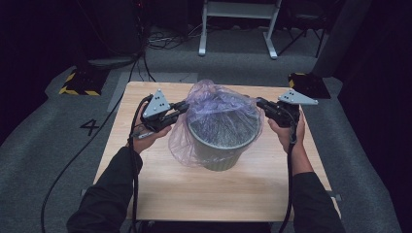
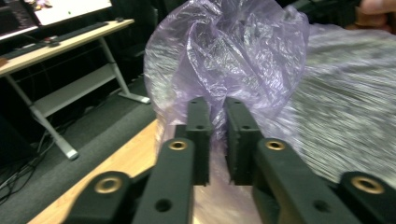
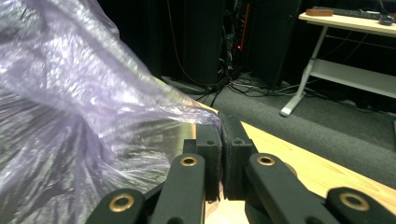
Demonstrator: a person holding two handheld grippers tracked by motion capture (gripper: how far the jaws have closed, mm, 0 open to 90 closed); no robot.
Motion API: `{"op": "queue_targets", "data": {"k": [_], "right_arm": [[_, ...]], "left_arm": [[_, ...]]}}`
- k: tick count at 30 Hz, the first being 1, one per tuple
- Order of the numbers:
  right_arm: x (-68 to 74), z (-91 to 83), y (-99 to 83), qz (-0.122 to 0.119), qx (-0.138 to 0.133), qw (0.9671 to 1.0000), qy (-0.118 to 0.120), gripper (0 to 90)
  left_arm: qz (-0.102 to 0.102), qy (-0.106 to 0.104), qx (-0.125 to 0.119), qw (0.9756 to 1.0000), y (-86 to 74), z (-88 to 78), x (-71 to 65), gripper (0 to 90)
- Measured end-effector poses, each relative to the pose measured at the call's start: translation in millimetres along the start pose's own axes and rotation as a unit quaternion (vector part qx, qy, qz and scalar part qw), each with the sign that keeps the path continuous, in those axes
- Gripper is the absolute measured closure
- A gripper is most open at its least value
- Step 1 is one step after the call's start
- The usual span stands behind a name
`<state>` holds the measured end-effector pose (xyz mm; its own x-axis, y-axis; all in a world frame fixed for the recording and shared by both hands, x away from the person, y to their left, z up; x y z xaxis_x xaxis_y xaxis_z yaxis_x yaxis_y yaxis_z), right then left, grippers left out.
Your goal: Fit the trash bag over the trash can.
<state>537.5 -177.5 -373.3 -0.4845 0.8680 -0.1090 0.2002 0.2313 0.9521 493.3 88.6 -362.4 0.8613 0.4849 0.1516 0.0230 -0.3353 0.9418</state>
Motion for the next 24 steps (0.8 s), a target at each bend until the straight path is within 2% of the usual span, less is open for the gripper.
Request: {"op": "queue_targets", "data": {"k": [3,9,12,16,19,22,24], "right_arm": [[-2.4,1.7,0.0,0.002,0.002,1.0,-0.003,87.6],[-8.1,10.8,-4.7,0.013,0.012,0.9998,-0.006,88.4],[-11.1,17.5,-9.9,0.023,0.023,0.9995,-0.006,88.6],[-13.7,26.9,-19.4,0.034,0.043,0.9985,-0.008,88.7],[-16.8,31.6,-25.2,0.047,0.054,0.9974,-0.01,88.9],[-20.5,35.8,-33.0,0.061,0.069,0.9957,-0.01,88.9],[-22.5,37.5,-39.9,0.068,0.084,0.9941,-0.01,88.9]], "left_arm": [[-0.012,0.002,-0.004,0.9999,1.7,4.3,10.3,87.8],[-0.062,0.002,0.0,0.9981,-5.0,17.6,38.3,88.7],[-0.091,0.0,0.007,0.9958,-13.2,30.0,50.7,88.7],[-0.111,-0.001,0.026,0.9935,-26.5,44.9,60.2,88.6],[-0.132,0.002,0.041,0.9904,-39.4,54.5,67.9,88.5],[-0.15,0.004,0.055,0.9872,-51.8,63.4,71.0,88.1],[-0.151,0.003,0.065,0.9864,-58.5,68.7,69.2,88.2]]}}
Point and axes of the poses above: each handheld gripper's, and its own axes: z roughly forward along the jaws, y roughly out of its top, x roughly to its left, the point moved 10 cm from there along z, roughly forward along the jaws, and after that the axes turned 9 degrees about -y, right-handed, at the moved point
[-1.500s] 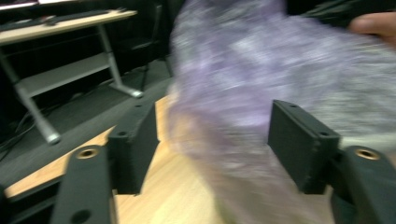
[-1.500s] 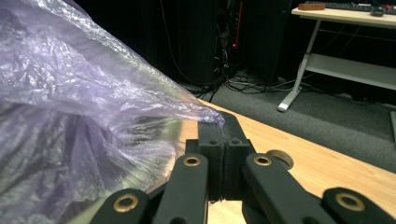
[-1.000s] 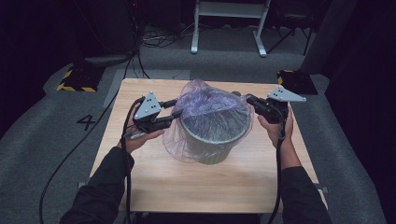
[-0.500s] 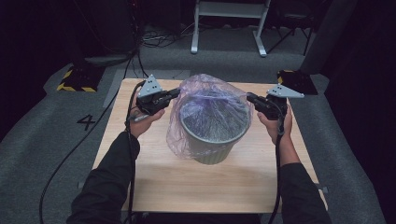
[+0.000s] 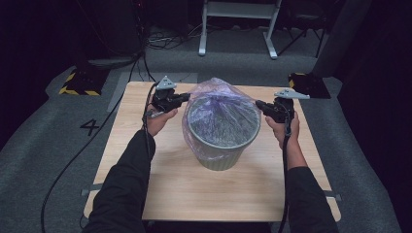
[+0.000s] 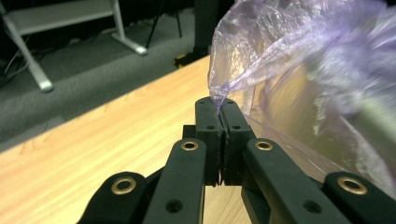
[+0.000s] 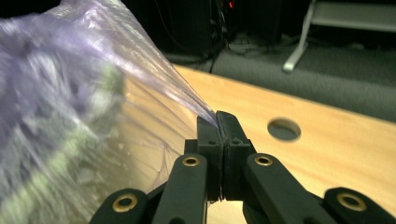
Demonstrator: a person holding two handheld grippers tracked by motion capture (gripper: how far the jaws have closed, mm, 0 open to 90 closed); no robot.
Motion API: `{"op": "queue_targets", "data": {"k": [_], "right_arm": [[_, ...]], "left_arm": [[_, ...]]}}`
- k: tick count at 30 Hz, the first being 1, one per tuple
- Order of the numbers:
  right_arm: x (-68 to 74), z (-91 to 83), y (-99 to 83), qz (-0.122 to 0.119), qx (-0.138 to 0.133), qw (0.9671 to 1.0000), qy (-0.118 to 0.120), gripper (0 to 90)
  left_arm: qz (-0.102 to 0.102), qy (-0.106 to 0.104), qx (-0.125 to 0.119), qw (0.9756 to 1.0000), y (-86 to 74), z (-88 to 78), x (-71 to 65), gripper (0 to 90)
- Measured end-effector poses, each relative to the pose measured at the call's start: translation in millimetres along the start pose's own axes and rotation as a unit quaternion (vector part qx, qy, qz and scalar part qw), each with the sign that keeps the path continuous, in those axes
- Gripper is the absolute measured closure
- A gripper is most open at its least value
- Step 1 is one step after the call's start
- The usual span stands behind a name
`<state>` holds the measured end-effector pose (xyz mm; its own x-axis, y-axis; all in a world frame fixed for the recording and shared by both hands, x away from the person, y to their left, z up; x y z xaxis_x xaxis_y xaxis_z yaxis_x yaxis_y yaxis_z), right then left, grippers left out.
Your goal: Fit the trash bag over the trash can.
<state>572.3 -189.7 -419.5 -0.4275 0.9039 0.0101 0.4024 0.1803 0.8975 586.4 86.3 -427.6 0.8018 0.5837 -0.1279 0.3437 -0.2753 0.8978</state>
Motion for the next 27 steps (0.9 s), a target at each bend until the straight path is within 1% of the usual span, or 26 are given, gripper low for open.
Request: {"op": "queue_targets", "data": {"k": [3,5,7,8,9,10,11,12,13,14,15,16,17,18,19,20,22,24,25,26,27], "right_arm": [[-3.2,3.5,-9.3,0.002,0.019,0.9998,-0.003,88.8],[-2.7,6.9,-18.5,0.004,0.037,0.9993,0.003,88.8],[-2.0,8.8,-26.8,-0.002,0.051,0.9987,0.005,88.4],[-1.7,9.6,-33.7,-0.008,0.065,0.9978,0.006,87.9],[-2.0,9.3,-38.8,-0.019,0.073,0.9972,0.003,87.4],[-2.2,7.8,-42.8,-0.036,0.076,0.9965,-0.004,87.3],[-1.4,5.0,-46.1,-0.047,0.077,0.9959,-0.003,87.2],[-1.1,2.1,-48.3,-0.052,0.074,0.9959,0.0,87.2],[-1.5,-0.8,-50.4,-0.053,0.072,0.996,0.001,87.2],[-3.2,-3.7,-52.3,-0.055,0.069,0.9961,0.001,87.2],[-3.5,-7.0,-53.7,-0.05,0.064,0.9967,0.005,86.5],[-3.9,-11.0,-55.0,-0.05,0.054,0.9973,0.011,85.5],[-4.3,-13.4,-56.7,-0.054,0.052,0.9971,0.011,84.3],[-4.3,-16.4,-59.7,-0.058,0.052,0.9969,0.011,82.4],[-4.0,-18.8,-62.3,-0.062,0.049,0.9968,0.014,80.6],[-3.6,-21.5,-64.8,-0.064,0.046,0.9968,0.016,80.1],[-5.4,-26.2,-67.9,-0.07,0.04,0.9967,0.012,75.0],[-8.0,-31.6,-67.2,-0.06,0.033,0.9976,0.01,65.1],[-10.3,-35.4,-65.0,-0.055,0.022,0.9982,0.006,62.2],[-12.0,-39.2,-63.1,-0.056,0.012,0.9984,0.002,58.2],[-13.9,-43.7,-62.0,-0.06,0.005,0.9982,-0.004,54.5]], "left_arm": [[-0.011,-0.008,0.014,0.9998,-9.1,9.0,-1.7,88.1],[-0.01,-0.01,0.027,0.9995,-17.0,14.4,-3.8,87.3],[-0.007,-0.007,0.04,0.9992,-25.1,16.2,-5.7,85.6],[-0.006,-0.011,0.04,0.9991,-28.2,15.2,-7.1,85.1],[-0.005,-0.015,0.04,0.9991,-31.3,13.5,-8.6,85.0],[-0.002,-0.015,0.043,0.999,-35.3,11.7,-9.9,84.8],[0.003,-0.016,0.047,0.9987,-39.5,9.6,-11.6,84.2],[0.009,-0.017,0.049,0.9986,-43.2,7.4,-13.0,83.9],[0.012,-0.017,0.053,0.9984,-46.9,4.6,-14.5,83.6],[0.014,-0.019,0.052,0.9984,-49.8,1.5,-16.7,82.8],[0.019,-0.023,0.052,0.9982,-53.0,-3.0,-19.5,82.5],[0.025,-0.024,0.053,0.998,-55.1,-5.9,-21.2,82.9],[0.03,-0.024,0.051,0.998,-57.8,-10.0,-22.9,82.7],[0.026,-0.024,0.047,0.9983,-60.6,-14.5,-25.0,80.9],[0.026,-0.028,0.039,0.9985,-62.7,-19.4,-26.9,78.0],[0.025,-0.029,0.031,0.9988,-65.8,-25.1,-29.2,77.2],[0.027,-0.019,0.027,0.9991,-69.9,-33.5,-29.7,70.0],[0.03,-0.015,0.02,0.9992,-73.0,-43.4,-31.9,60.7],[0.031,-0.01,0.015,0.9994,-74.0,-48.4,-32.9,56.2],[0.028,-0.011,0.006,0.9995,-74.8,-54.5,-35.2,53.1],[0.025,-0.012,0.0,0.9996,-74.8,-57.7,-37.3,46.3]]}}
Point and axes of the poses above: each handheld gripper's, and its own axes: z roughly forward along the jaws, y roughly out of its top, x roughly to its left, the point moved 10 cm from there along z, roughly forward along the jaws, and after that the axes turned 9 degrees about -y, right-handed, at the moved point
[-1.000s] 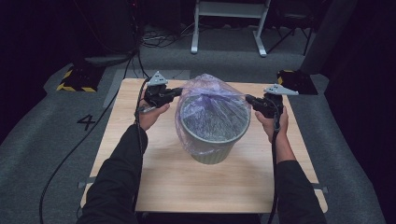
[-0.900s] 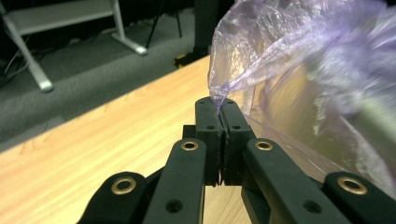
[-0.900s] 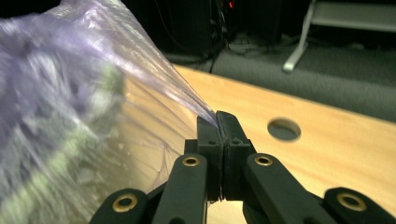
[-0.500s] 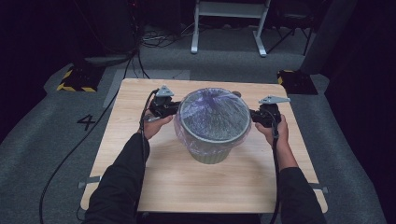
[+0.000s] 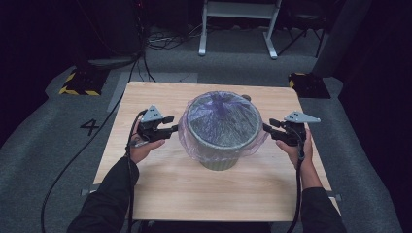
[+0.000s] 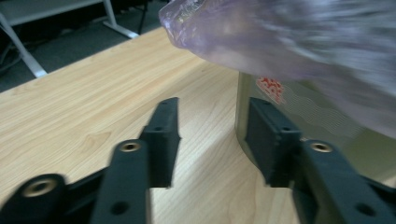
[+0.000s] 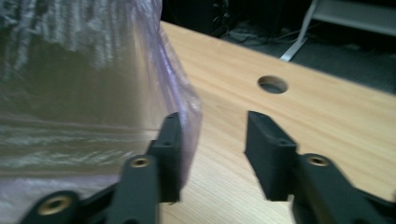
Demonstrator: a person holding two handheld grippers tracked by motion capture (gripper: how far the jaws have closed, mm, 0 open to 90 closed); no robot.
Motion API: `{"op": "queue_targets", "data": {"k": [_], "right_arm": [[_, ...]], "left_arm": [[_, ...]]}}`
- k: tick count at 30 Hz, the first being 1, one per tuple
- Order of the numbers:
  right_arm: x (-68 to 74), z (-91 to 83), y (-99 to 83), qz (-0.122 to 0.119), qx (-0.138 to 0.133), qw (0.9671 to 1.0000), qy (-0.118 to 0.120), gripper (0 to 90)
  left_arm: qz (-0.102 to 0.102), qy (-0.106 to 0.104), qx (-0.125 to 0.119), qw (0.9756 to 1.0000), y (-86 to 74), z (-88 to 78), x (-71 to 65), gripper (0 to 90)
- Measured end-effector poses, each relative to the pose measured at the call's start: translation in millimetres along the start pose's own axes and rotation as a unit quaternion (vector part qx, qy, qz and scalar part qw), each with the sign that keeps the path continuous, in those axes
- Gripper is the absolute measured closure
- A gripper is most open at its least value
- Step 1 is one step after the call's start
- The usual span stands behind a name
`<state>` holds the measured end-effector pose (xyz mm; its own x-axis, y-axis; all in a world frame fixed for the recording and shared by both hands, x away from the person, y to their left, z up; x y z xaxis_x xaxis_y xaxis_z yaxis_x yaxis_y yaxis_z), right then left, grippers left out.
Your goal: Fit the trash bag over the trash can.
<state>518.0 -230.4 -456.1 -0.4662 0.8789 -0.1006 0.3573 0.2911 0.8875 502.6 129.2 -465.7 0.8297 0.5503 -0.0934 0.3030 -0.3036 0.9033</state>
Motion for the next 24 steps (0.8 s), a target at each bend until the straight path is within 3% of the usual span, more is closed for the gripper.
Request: {"op": "queue_targets", "data": {"k": [3,5,8,11,14,15,19,20,21,24], "right_arm": [[0.0,-8.6,-0.8,-0.013,-0.008,0.9999,0.002,47.5],[-0.4,-13.5,-2.5,-0.029,-0.009,0.9995,-0.007,41.5],[3.4,-21.3,-5.7,-0.046,-0.009,0.9989,0.004,34.0],[8.5,-25.2,-12.4,-0.077,0.004,0.997,0.007,28.2],[10.3,-32.3,-12.7,-0.097,-0.012,0.9953,0.0,26.7],[10.1,-34.2,-11.6,-0.101,-0.018,0.9947,-0.003,26.7],[2.3,-43.9,-1.9,-0.108,-0.05,0.9915,-0.053,32.0],[0.3,-45.8,0.1,-0.108,-0.054,0.9903,-0.067,32.8],[-0.2,-48.0,2.8,-0.104,-0.059,0.9901,-0.073,32.3],[10.7,-54.4,7.3,-0.096,-0.067,0.9927,-0.031,28.6]], "left_arm": [[0.015,-0.015,-0.01,0.9997,1.7,-10.2,-13.8,36.8],[0.035,-0.028,-0.006,0.999,2.1,-13.6,-28.3,30.3],[0.058,-0.048,0.003,0.9972,2.4,-12.0,-47.3,22.1],[0.071,-0.064,0.014,0.9953,2.2,-6.1,-61.1,18.1],[0.079,-0.068,0.025,0.9942,1.6,-0.8,-68.2,18.3],[0.085,-0.061,0.027,0.9942,2.5,1.3,-68.7,19.8],[0.093,-0.046,0.037,0.9939,4.2,6.3,-67.7,39.2],[0.099,-0.047,0.046,0.993,3.4,7.7,-67.7,48.3],[0.104,-0.045,0.049,0.9923,3.0,8.9,-67.9,51.0],[0.116,-0.035,0.051,0.9913,3.8,10.3,-67.6,67.3]]}}
Point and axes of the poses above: each handheld gripper's, and its own axes: z roughly forward along the jaws, y roughly out of its top, x roughly to its left, the point moved 10 cm from there along z, roughly forward along the jaws, and after that the axes turned 9 degrees about -y, right-handed, at the moved point
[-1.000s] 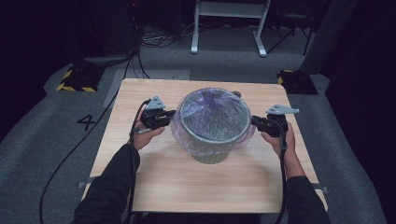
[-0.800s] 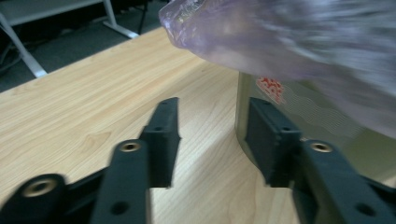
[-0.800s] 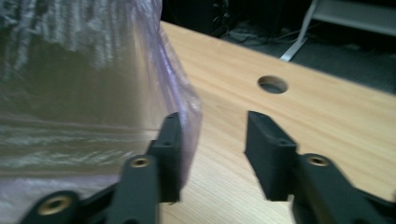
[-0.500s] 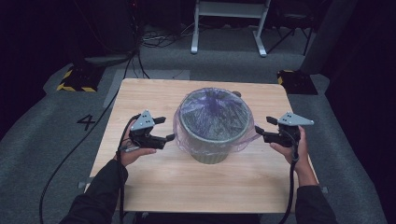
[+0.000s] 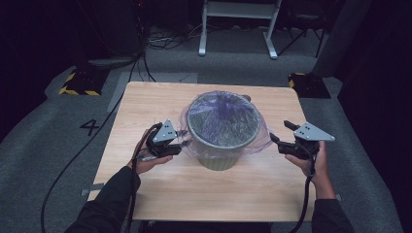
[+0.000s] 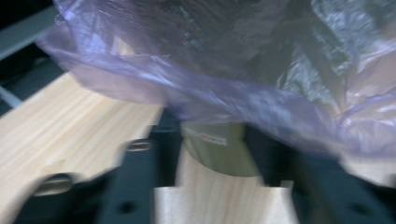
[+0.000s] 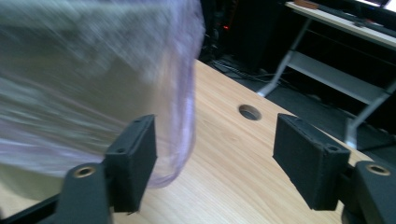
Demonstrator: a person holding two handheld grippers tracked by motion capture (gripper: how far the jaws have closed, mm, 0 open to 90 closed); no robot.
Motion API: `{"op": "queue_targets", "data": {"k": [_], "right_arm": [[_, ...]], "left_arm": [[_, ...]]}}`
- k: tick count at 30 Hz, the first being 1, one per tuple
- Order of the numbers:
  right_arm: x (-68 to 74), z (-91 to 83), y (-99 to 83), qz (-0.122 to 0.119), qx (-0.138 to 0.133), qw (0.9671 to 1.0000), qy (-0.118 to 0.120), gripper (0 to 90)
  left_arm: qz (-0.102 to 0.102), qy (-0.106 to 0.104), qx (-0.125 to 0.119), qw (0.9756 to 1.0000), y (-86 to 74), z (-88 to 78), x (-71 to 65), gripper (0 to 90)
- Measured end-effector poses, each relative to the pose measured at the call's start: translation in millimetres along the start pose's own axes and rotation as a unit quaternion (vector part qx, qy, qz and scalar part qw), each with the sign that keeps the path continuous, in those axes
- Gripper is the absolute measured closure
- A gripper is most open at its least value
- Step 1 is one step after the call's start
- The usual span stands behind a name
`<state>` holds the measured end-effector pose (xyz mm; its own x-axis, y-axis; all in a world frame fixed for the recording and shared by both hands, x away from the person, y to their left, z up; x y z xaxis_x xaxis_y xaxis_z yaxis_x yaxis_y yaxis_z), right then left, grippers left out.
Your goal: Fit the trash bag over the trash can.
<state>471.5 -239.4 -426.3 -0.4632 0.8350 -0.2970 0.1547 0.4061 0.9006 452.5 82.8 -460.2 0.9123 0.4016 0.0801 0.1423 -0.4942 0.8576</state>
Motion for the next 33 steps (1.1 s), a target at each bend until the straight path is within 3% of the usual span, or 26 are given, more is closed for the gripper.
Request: {"op": "queue_targets", "data": {"k": [4,7,11,13,15,18,20,23,26,29,31,32,33], "right_arm": [[9.0,-7.6,8.5,0.003,-0.01,0.9999,0.009,21.6],[25.4,-14.5,11.4,-0.018,-0.018,0.9991,0.033,19.1],[59.2,-21.2,8.6,-0.058,-0.025,0.9949,0.079,18.1],[69.4,-19.4,5.1,-0.08,-0.022,0.9935,0.078,19.6],[74.9,-14.1,1.4,-0.091,-0.013,0.9939,0.06,23.5],[70.6,-2.4,-4.9,-0.118,0.001,0.993,-0.001,41.5],[77.5,0.1,-7.7,-0.105,-0.003,0.9941,0.03,55.1],[82.4,-0.8,-9.4,-0.112,-0.012,0.9927,0.042,79.4],[85.8,-2.5,-10.8,-0.099,-0.014,0.9929,0.063,88.7],[87.5,-4.0,-13.1,-0.101,-0.013,0.9923,0.071,89.2],[88.8,-4.6,-15.8,-0.103,-0.009,0.992,0.073,89.2],[90.1,-4.8,-17.8,-0.105,-0.007,0.9915,0.077,89.3],[90.9,-5.2,-19.4,-0.104,-0.004,0.9915,0.078,89.3]], "left_arm": [[0.017,0.01,0.019,0.9996,-1.8,1.9,1.1,80.4],[0.02,0.008,0.019,0.9996,-2.5,3.2,-0.5,88.4],[0.015,0.001,0.01,0.9998,-1.8,3.4,-2.5,89.9],[0.017,-0.002,0.012,0.9998,-2.7,4.4,-3.0,89.9],[0.019,-0.003,0.013,0.9997,-3.8,5.7,-3.9,89.9],[0.018,-0.005,0.013,0.9997,-4.6,6.8,-5.1,90.0],[0.018,-0.008,0.011,0.9997,-5.5,6.9,-5.3,90.0],[0.01,-0.01,0.008,0.9999,-8.8,6.2,-5.1,90.0],[0.004,-0.012,0.004,0.9999,-12.2,3.7,-5.3,89.8],[-0.016,-0.022,-0.014,0.9995,-12.0,-3.1,-7.3,66.6],[-0.017,-0.006,-0.015,0.9997,-11.6,-8.1,-7.4,48.9],[-0.023,-0.015,-0.021,0.9994,-10.6,-10.0,-10.1,34.9],[-0.026,-0.024,-0.032,0.9989,-8.6,-13.4,-12.6,29.7]]}}
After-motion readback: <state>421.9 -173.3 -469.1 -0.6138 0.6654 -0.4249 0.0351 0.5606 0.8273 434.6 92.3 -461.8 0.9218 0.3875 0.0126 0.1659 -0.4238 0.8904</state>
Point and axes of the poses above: each handheld gripper's, and its own axes: z roughly forward along the jaws, y roughly out of its top, x roughly to its left, the point moved 10 cm from there along z, roughly forward along the jaws, and after that the axes turned 9 degrees about -y, right-handed, at the moved point
